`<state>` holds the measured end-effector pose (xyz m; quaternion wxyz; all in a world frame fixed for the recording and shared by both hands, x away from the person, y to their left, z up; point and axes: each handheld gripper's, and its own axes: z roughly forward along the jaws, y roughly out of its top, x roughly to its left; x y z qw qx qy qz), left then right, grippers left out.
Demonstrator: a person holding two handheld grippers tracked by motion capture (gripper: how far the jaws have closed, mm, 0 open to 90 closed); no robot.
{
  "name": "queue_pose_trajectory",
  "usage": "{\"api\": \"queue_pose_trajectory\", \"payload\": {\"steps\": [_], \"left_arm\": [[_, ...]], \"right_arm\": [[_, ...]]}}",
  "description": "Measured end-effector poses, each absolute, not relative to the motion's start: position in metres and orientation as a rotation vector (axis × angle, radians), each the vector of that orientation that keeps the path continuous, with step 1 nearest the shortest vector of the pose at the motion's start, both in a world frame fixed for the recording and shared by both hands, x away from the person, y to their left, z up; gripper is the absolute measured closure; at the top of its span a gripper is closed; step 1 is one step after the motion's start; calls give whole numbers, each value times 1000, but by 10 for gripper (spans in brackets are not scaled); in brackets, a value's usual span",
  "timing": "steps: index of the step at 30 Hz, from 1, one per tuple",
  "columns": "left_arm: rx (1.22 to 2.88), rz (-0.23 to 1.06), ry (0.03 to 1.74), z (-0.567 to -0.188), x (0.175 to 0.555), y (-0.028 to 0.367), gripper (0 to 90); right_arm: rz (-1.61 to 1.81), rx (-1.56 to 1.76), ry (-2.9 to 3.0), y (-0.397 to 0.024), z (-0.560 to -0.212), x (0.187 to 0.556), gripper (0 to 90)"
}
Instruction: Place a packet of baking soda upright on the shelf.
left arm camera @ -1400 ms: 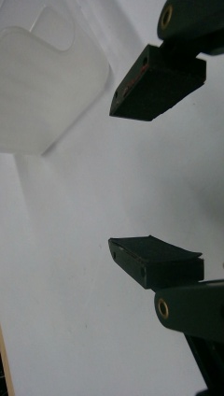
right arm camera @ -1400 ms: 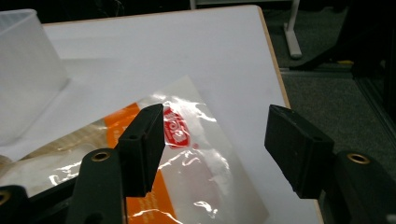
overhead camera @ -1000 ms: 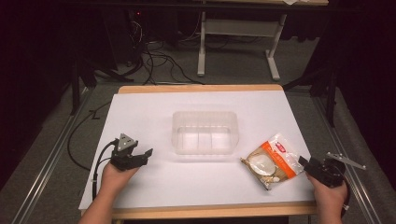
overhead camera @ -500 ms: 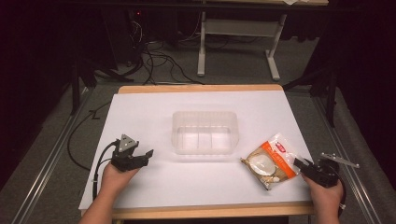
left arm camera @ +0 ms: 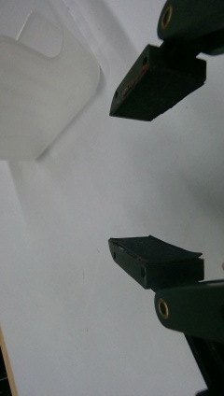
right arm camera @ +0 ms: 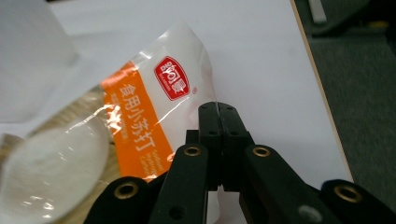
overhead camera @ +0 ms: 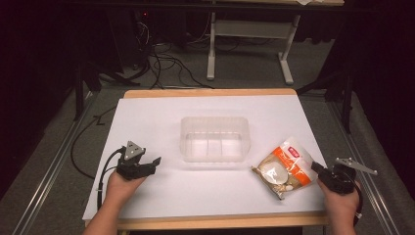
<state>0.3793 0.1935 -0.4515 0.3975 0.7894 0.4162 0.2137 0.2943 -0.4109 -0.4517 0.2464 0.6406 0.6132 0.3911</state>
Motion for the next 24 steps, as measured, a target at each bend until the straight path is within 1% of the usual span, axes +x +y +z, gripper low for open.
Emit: {"api": "queue_pose_trajectory", "payload": {"steps": [1,2,5,13,20,24], "left_arm": [[2000,544,1052,-451,379,193,312],[2000,544,1052,-451,379,193,312],[2002,549,1045,-451,379,193,312],[2001,553,1043,-451,379,194,312],[2004,560,1044,-450,379,194,312],[1997,564,1047,-450,379,195,312]], "right_arm": [[1120,1674,1660,-403,-438,291,900],[1120,1674,1660,-403,-438,291,900],[1179,1597,1646,-393,-423,287,900],[1254,1495,1624,-383,-402,279,900],[1255,1335,1597,-353,-376,276,900],[1249,1283,1572,-343,-364,279,900]]}}
